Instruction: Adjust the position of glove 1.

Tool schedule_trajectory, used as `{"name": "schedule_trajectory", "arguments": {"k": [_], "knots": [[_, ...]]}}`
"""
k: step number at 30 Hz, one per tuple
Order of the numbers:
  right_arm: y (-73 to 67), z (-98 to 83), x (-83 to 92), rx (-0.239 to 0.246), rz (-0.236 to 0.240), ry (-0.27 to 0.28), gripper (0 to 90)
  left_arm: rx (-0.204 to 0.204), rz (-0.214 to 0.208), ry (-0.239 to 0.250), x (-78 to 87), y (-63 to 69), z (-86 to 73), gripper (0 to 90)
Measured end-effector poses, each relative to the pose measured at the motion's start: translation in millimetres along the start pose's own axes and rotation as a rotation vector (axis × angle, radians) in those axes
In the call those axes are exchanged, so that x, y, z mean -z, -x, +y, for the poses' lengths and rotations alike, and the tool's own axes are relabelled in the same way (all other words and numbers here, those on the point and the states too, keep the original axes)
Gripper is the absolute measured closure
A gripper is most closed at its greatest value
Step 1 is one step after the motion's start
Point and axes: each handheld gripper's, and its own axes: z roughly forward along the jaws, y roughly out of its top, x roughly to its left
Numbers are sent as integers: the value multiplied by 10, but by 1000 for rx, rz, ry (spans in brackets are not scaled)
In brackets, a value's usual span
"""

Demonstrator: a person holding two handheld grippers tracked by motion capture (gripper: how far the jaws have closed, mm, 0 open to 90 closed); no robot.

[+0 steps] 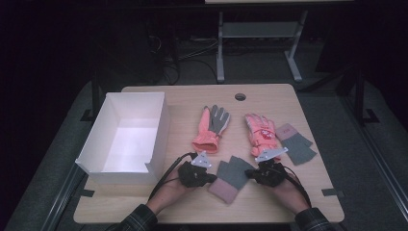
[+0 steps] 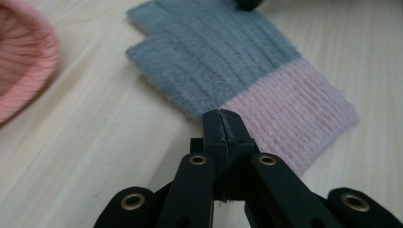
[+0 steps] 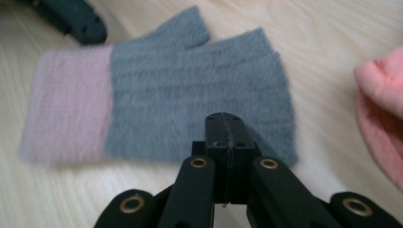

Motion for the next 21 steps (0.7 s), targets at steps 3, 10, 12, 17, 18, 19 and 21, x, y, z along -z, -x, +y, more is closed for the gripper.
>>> {"name": "schedule_trajectory", "arguments": {"k": [3,10,12,17,18,19,21], "knots": [[-3,52,-56,5,-6,6,900,-13,-20,-4,-24,61,18,896],[5,159,-156,16,-8,8,900,-42,-62,2,-70,161,53,896],[29,216,-217,13,-2,14,900,-47,-73,6,-88,202,72,896],[32,299,-297,10,4,18,900,-59,-95,6,-149,263,110,896],[29,326,-327,14,8,21,900,-60,-96,9,-163,273,117,896],[22,348,-346,14,6,19,900,-64,-100,7,-173,278,126,896],[6,401,-395,28,9,20,900,-73,-102,5,-199,286,149,896]]}}
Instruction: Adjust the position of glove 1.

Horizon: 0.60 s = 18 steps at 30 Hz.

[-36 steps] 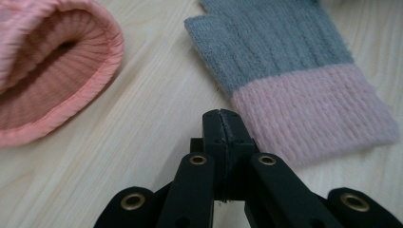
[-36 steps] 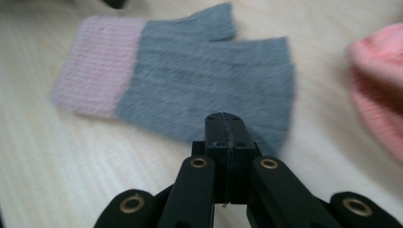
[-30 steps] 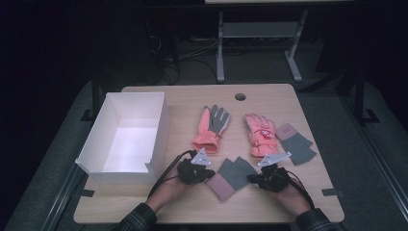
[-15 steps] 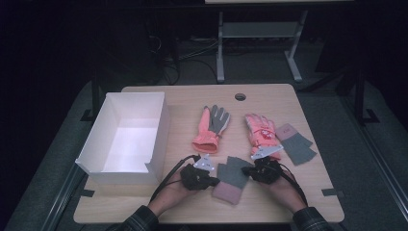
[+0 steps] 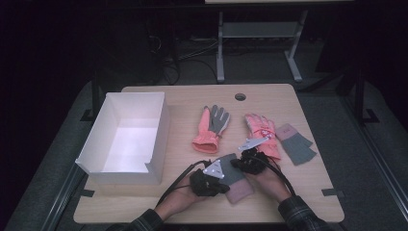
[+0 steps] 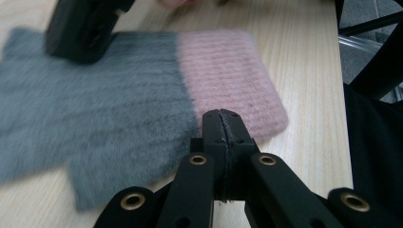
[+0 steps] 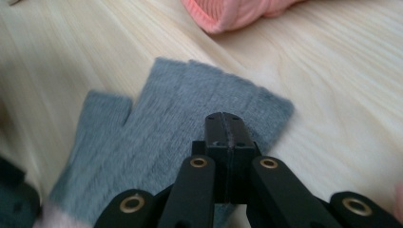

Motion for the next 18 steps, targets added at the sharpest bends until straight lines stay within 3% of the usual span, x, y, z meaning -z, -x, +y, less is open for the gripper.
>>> {"name": "schedule_trajectory", "arguments": {"k": [7,11,12,13,15,17,18], "knots": [[-9,32,-35,14,-1,11,900,0,1,7,-35,16,38,895],[4,21,51,4,4,32,900,19,31,25,97,-27,-6,879],[17,12,95,-6,2,44,899,23,42,31,133,-47,-28,856],[54,-4,172,-4,-3,50,881,32,54,41,172,-55,-57,778],[72,-15,214,-5,-6,52,863,29,82,39,259,-73,-124,733],[113,-41,301,-17,-5,52,826,30,117,41,348,-72,-218,626],[151,-73,392,-23,-20,63,780,20,144,34,398,-77,-273,519]]}}
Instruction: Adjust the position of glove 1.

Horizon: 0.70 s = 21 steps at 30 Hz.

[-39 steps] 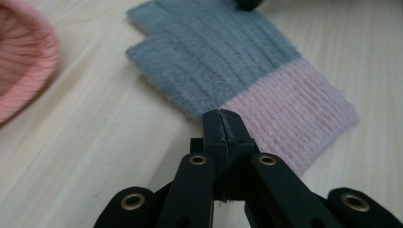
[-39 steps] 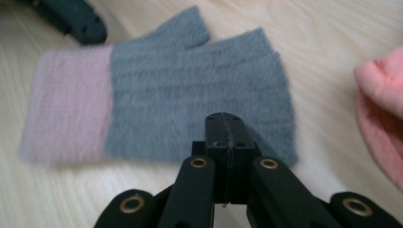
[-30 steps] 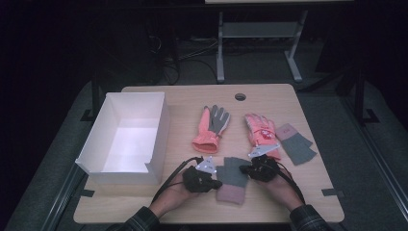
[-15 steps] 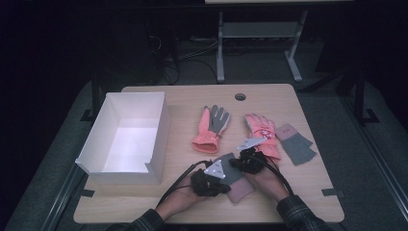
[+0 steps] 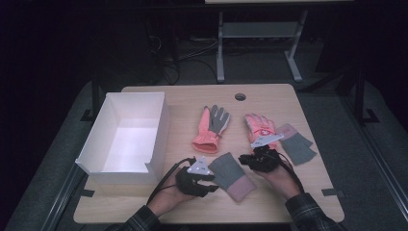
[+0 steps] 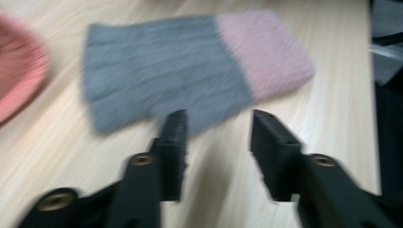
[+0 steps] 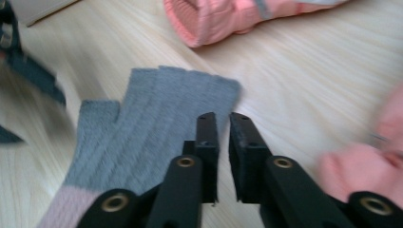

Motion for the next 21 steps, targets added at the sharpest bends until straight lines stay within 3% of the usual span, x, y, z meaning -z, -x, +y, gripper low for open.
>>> {"name": "schedule_trajectory", "arguments": {"k": [2,3,5,8,9,14,15,18,20,21], "knots": [[21,-9,35,0,-8,3,764,-8,18,-4,25,-11,-35,414],[45,-19,78,-6,-19,7,751,-3,22,0,37,-23,-79,414],[160,-49,200,-23,-61,22,727,-12,50,-26,40,-36,-142,284],[225,-62,251,-31,-83,30,725,-4,60,-37,42,-33,-178,223],[323,-79,329,-47,-103,38,722,5,60,-31,51,-35,-214,173],[495,-124,468,-94,-146,57,721,12,66,-32,70,-68,-281,134],[590,-153,540,-106,-174,64,719,5,74,-28,71,-73,-295,129],[691,-195,610,-120,-207,66,717,4,78,-34,66,-76,-321,129],[846,-284,707,-147,-267,59,714,16,75,-35,57,-89,-338,129],[846,-284,707,-147,-267,59,714,16,75,-35,57,-89,-338,129]]}}
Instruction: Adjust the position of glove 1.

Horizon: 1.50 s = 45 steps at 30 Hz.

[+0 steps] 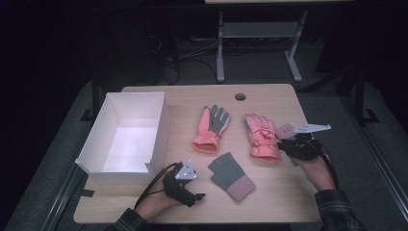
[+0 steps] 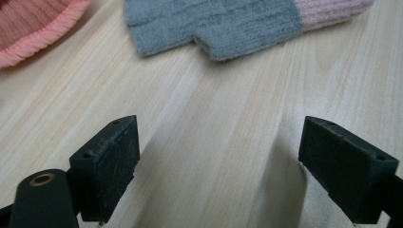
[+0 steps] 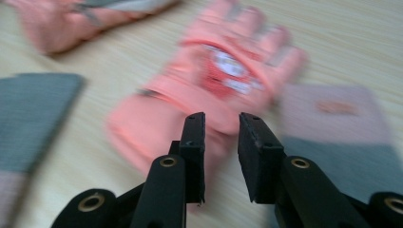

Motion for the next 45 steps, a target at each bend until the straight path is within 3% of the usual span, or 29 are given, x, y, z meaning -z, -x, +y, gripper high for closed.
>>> {"name": "schedule_trajectory", "arguments": {"k": [5,8,16,19,20,21,25,28,31,32,36,40,45], "knots": [[279,-152,51,-45,-86,-25,701,-7,-1,1,-5,-18,-21,129],[419,-241,48,-71,-122,-42,675,-12,-8,36,-13,-30,-56,127],[489,-307,-110,-70,-149,-86,673,-17,-14,55,-12,-46,-83,128],[491,-327,-166,-67,-148,-103,784,-19,-13,54,-12,-47,-83,128],[491,-327,-166,-67,-148,-103,784,-19,-13,54,-12,-47,-83,128],[496,-334,-164,-72,-149,-100,853,-23,-13,51,-11,-50,-82,128],[502,-331,-157,-74,-148,-102,871,-19,-12,50,-11,-47,-80,128],[507,-330,-108,-90,-138,-90,874,-20,-10,50,-12,-47,-79,128],[505,-315,6,-99,-130,-46,875,-22,-11,50,-13,-49,-78,128],[491,-302,129,-106,-127,-1,878,-22,-11,51,-14,-49,-78,128],[453,-298,285,-109,-113,43,879,-16,-10,55,-20,-45,-77,128],[327,-300,510,-91,-85,94,882,-16,-9,56,-21,-44,-77,128],[197,-310,659,-63,-57,123,883,-11,-8,62,-26,-40,-77,128]]}}
